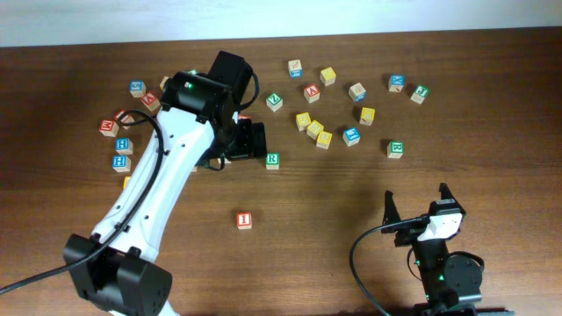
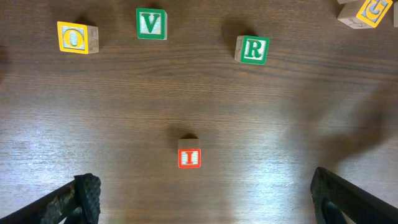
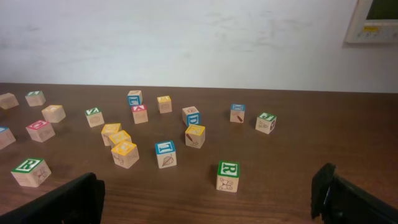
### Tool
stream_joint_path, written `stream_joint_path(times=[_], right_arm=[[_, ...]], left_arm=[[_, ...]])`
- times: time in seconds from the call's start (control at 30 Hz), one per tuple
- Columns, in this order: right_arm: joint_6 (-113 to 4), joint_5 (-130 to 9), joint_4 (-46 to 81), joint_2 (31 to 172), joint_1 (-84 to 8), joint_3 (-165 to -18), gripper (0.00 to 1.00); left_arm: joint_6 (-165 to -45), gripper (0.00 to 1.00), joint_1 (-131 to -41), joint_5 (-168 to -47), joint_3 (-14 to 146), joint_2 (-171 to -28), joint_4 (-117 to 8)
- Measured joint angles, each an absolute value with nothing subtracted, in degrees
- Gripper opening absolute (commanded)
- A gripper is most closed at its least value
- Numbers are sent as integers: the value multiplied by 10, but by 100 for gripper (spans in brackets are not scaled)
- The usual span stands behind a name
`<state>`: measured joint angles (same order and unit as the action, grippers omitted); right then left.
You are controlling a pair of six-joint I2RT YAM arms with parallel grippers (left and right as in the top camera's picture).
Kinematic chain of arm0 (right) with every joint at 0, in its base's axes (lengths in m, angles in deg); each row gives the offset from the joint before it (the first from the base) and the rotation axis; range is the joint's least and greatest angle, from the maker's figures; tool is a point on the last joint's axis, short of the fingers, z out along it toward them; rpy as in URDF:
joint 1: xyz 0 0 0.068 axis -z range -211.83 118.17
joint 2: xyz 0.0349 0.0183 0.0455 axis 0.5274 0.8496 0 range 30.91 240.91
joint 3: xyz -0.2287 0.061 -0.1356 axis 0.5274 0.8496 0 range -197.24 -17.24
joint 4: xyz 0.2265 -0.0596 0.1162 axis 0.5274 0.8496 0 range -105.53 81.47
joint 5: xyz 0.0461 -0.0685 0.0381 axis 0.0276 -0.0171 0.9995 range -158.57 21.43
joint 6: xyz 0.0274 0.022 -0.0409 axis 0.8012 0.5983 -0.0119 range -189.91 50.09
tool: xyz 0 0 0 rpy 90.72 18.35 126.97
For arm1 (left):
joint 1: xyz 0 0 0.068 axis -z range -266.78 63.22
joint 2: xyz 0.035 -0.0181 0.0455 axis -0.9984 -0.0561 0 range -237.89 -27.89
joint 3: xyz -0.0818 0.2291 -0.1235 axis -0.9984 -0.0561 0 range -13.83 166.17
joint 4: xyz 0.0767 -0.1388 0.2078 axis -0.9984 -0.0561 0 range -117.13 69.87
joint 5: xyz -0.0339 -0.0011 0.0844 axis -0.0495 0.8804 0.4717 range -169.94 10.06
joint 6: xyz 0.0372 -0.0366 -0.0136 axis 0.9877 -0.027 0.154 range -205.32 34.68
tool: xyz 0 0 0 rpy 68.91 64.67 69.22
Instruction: Spell out ICRA
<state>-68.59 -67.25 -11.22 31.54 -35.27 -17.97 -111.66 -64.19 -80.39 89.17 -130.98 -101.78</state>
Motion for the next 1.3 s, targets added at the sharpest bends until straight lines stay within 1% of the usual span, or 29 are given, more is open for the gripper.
stream_joint_path(times=[0.07,0.13,0.4,0.6,0.77,0.87,0.97,1.1,1.3], right_arm=[[-686,-672,-112,315,-353,-180,98],[-686,-672,-112,316,-353,-180,98],[-686,-672,-112,315,-353,-180,98],[-686,-672,-112,315,-353,-180,98],[-686,-672,-112,315,-353,-180,98],[-686,-672,-112,315,-353,-180,98],[-686,-672,-112,315,-353,-180,98],[-686,-672,-112,315,-353,-180,98],[-686,-672,-112,315,-353,-180,98]], left_arm=[[-1117,92,-642,-804,892,-1310,-1018],[-1116,91,-642,-801,892,-1310,-1018],[-1115,94,-642,-773,890,-1312,-1015],[-1114,93,-642,-753,845,-1320,-958],[-1114,97,-647,-732,830,-1322,-901],[-1115,97,-669,-728,830,-1322,-893],[-1115,100,-706,-727,830,-1322,-897],[-1115,99,-751,-725,830,-1322,-925],[-1115,99,-770,-724,830,-1322,-930]])
